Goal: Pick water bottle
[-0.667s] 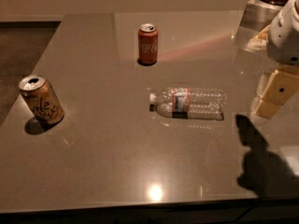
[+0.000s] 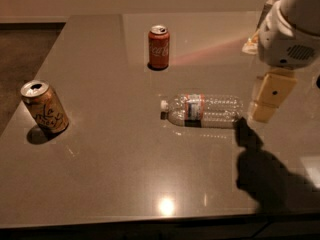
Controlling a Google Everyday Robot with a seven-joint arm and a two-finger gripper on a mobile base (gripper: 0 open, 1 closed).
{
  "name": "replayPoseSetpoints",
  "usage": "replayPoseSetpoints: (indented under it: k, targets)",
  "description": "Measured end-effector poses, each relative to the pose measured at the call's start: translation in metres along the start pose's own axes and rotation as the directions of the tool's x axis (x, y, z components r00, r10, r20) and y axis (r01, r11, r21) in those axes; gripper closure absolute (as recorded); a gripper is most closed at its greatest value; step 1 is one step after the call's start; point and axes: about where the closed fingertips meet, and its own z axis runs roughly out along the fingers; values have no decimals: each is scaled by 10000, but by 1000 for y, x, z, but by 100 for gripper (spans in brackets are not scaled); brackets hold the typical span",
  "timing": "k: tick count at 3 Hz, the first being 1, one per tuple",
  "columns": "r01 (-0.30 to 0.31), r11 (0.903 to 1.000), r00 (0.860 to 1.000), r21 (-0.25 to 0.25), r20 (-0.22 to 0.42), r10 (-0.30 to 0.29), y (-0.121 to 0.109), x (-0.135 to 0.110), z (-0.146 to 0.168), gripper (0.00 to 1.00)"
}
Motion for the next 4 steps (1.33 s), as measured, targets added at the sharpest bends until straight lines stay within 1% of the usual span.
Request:
replayPoseSetpoints:
  k: [1,2,3,4]
  targets:
    - [496,9975,9986,-505,-183,-506,-7,-21,23,0]
    - [622,9926,9974,-1040,-290,-655,-10,-32,56,0]
    - [364,9843,9982,-1726,-400,-439,-15,-37,97,3]
    - [16,9768,9981,-2142,-601,-148,-17,-40,115,25]
